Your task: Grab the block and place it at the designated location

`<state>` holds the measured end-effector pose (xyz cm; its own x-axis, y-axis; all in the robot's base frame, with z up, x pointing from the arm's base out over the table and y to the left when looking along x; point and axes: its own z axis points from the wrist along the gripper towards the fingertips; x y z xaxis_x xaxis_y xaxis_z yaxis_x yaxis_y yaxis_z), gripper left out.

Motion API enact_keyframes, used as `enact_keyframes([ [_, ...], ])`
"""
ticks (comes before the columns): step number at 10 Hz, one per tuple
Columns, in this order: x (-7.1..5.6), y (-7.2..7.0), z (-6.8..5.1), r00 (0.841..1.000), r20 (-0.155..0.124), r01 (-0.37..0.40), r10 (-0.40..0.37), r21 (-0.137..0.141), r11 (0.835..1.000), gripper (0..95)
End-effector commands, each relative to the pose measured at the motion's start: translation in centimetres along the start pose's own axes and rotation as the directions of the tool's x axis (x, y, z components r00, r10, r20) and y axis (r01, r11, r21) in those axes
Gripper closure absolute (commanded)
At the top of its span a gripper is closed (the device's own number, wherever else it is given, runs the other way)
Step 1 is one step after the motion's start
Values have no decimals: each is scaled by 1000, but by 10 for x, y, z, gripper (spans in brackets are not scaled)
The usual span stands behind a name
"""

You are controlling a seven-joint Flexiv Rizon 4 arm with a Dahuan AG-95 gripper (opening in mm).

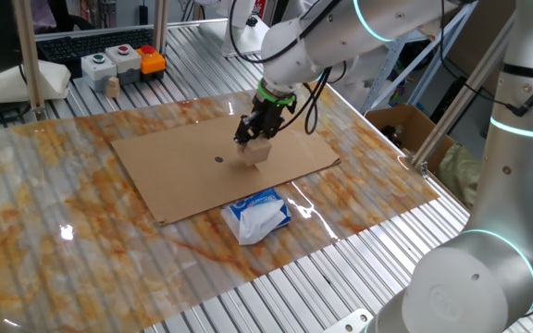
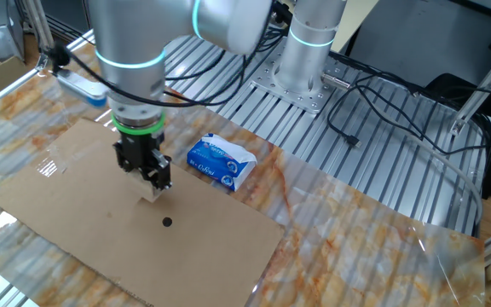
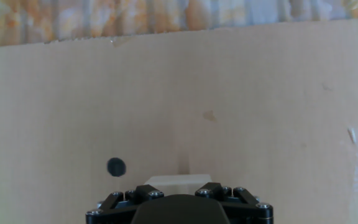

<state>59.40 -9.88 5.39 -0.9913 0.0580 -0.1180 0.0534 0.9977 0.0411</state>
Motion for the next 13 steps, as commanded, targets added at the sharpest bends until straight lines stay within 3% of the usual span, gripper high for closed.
enact_keyframes([
  [1,-2,7,4,1000,-5,-14,14,-6,1000,950],
  [2,-2,7,4,1000,-5,-14,14,-6,1000,950],
  [8,0,38,17,996,-4,-86,86,3,996,950],
  [13,0,41,22,995,-8,-99,99,6,995,950],
])
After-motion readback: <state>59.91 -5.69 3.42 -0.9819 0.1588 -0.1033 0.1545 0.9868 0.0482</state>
